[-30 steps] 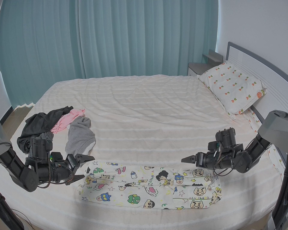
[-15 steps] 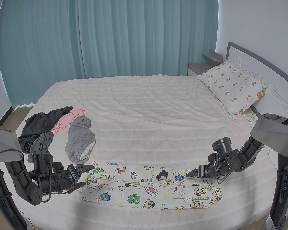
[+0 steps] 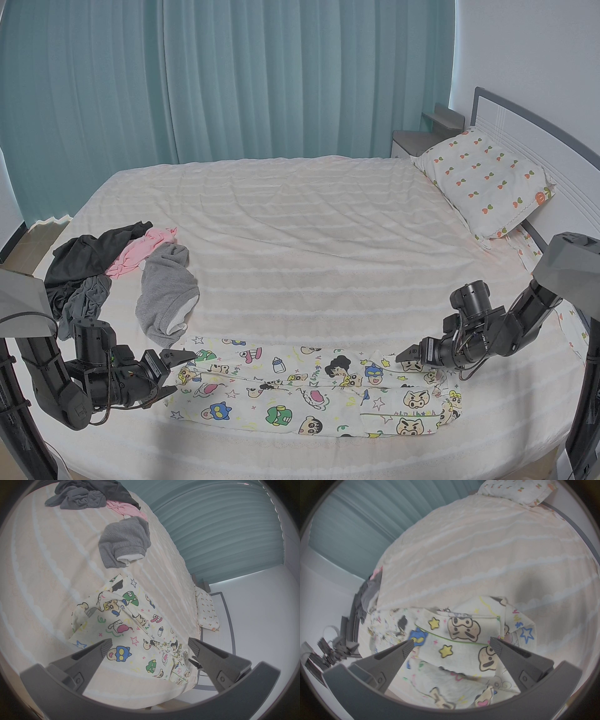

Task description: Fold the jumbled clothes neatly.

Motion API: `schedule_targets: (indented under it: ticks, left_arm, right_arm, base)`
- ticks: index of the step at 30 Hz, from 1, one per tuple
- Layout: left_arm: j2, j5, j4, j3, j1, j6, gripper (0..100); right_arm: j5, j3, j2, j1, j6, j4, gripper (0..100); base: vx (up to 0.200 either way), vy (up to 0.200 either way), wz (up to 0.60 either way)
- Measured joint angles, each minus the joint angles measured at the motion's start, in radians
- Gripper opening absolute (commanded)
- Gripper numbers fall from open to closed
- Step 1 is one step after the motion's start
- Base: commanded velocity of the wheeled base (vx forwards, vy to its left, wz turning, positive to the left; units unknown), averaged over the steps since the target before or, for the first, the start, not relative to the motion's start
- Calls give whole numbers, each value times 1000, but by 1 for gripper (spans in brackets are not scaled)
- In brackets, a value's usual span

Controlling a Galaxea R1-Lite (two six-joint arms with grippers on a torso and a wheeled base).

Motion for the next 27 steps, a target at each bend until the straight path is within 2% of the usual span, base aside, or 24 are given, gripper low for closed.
schedule_targets:
  ticks: [3,5,11,18,21,24,27]
  left_arm:
    - [1,37,0,1,-19,0,100]
    - [2,66,0,2,-38,0,100]
    - [14,131,0,-1,-87,-1,100]
    - [55,194,23,-72,-116,-5,100]
    - [80,247,74,-142,-132,-14,100]
    - [97,297,184,-216,-144,-36,100]
    - [110,353,385,-317,-154,-61,100]
  right_arm:
    - [0,56,-70,6,80,-75,100]
    - [1,106,-110,14,124,-173,100]
    - [22,271,-168,32,210,-512,100]
    - [68,414,-113,41,318,-907,100]
    - [79,466,-68,46,348,-1001,100]
    - [82,493,-35,50,358,-1038,100]
    - [84,514,-4,54,364,-1067,100]
  base:
    - [0,0,0]
    - [0,0,0]
    - [0,0,0]
    - [0,0,0]
    - [0,0,0]
    - [0,0,0]
    - [0,0,0]
